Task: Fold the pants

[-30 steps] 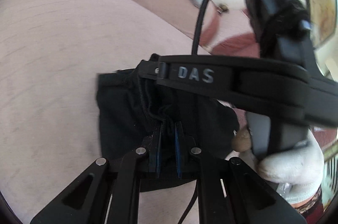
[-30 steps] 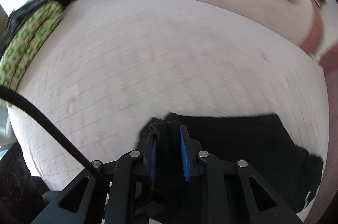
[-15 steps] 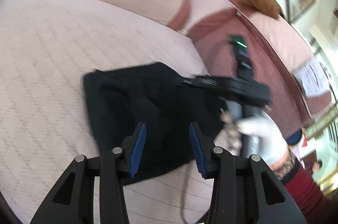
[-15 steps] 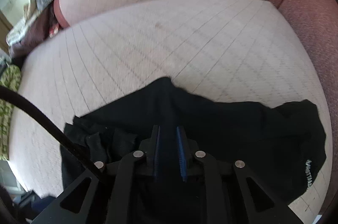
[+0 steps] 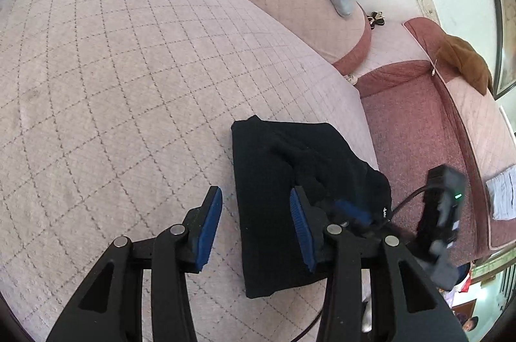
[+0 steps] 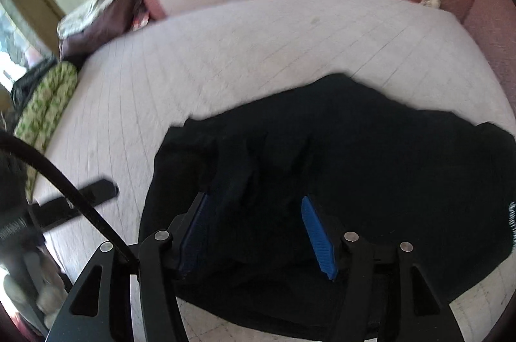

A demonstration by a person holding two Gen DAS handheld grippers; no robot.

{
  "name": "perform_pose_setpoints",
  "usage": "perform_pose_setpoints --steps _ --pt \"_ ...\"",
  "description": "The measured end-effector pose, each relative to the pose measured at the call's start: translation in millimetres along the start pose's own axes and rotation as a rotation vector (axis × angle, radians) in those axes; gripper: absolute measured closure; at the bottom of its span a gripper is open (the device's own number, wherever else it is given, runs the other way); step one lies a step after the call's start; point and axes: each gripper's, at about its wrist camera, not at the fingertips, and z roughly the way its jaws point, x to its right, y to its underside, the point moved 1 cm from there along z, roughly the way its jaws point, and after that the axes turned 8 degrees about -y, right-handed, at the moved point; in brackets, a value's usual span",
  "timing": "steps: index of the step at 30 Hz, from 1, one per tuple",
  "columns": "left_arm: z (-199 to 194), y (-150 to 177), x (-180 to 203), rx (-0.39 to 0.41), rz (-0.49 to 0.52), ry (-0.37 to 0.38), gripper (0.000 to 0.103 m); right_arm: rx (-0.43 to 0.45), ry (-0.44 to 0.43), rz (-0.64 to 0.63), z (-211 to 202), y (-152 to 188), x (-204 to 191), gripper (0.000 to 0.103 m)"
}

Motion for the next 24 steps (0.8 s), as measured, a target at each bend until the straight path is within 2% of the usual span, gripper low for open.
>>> perform_pose_setpoints --steps 2,6,12,16,17,21,22,24 --pt "-1 2 -3 -0.007 -0.003 -0.009 0.061 -0.051 -0.001 -0.007 14 11 -1 0.087" --pt "1 3 -10 -0.024 -0.013 -0.028 0.061 -0.006 -0.02 0.025 -2 17 2 0.088" --pt "12 9 -5 -0.05 0.006 -0.035 0.06 0.034 0.008 0.132 -29 43 44 0.086" --pt "23 22 7 -0.075 0.074 -0.066 0.059 0.04 -0.021 0.191 -33 48 61 0.07" --pt "27 26 10 -0.083 0.094 -0.075 0.059 0.049 -0.01 0.19 -36 46 61 0.067" --pt "38 42 23 -0.09 0.176 -0.122 0.059 0.081 0.082 0.128 -49 39 54 0.066" --pt "37 44 26 -0.087 0.192 -0.13 0.059 0.115 0.113 0.105 -56 36 49 0.066" --pt "37 47 28 -0.095 0.203 -0.129 0.059 0.179 0.107 0.064 -69 30 40 0.066"
